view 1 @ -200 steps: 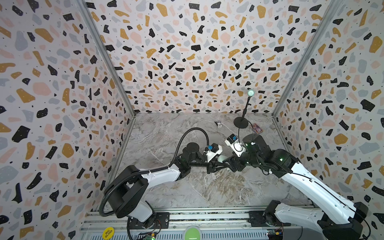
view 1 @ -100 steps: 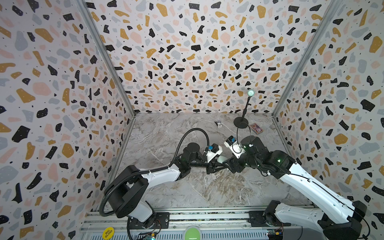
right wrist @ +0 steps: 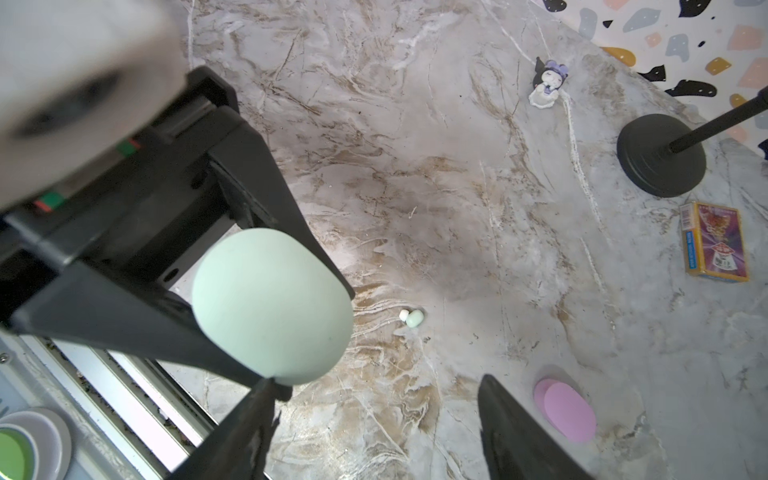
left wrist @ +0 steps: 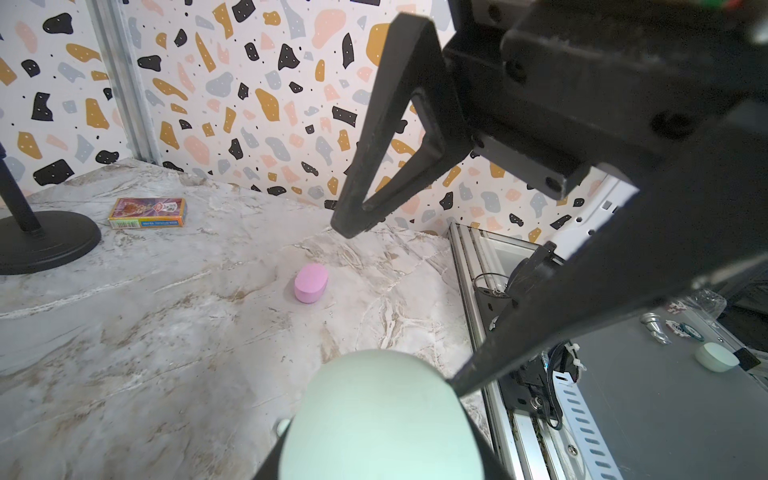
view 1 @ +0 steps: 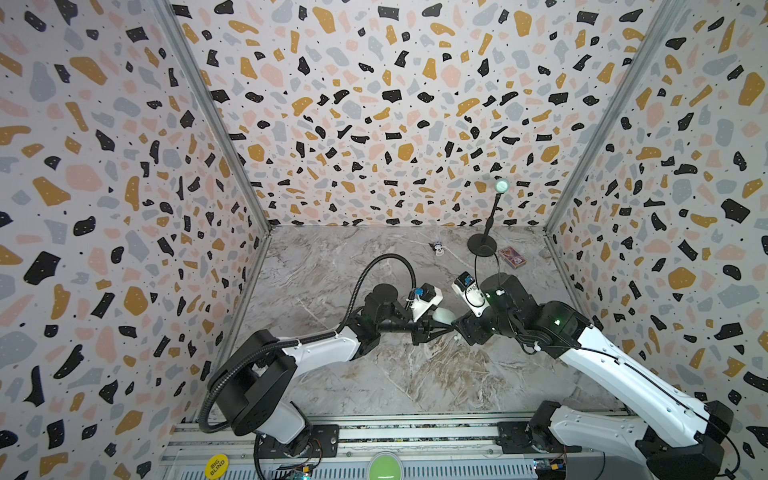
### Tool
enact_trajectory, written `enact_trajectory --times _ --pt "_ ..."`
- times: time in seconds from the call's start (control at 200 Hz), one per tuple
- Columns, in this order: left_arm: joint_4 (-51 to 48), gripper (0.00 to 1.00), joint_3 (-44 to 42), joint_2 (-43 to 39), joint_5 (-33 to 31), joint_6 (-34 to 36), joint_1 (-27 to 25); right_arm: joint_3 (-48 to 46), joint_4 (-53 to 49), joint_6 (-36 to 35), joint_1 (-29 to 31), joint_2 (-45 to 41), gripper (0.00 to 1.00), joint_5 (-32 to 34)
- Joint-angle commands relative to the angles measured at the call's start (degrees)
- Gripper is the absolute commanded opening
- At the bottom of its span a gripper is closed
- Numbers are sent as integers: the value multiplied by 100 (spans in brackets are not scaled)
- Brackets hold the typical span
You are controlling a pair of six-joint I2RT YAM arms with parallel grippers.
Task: Insert the wireless bluetooth earbuds into the charging case
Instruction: 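Flip open the case lid with the right gripper while the left gripper holds it, then draw the right gripper back toward the mint-green earbuds on the table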
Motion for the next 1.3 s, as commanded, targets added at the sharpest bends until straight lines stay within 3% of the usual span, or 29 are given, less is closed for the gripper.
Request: enact_trajectory --times 0.0,0.596,1.041,1.291 --pt "520 7 244 -159 702 26 -178 303 266 90 -76 122 77 689" --pt "515 5 217 -149 514 -65 -207 589 210 193 -436 75 80 158" --pt "1139 3 -167 -222 152 -717 -69 1059 -62 451 -638 -51 94 -1339" --pt "1212 3 -333 -458 55 -652 421 1360 -111 812 -681 -91 96 -1708"
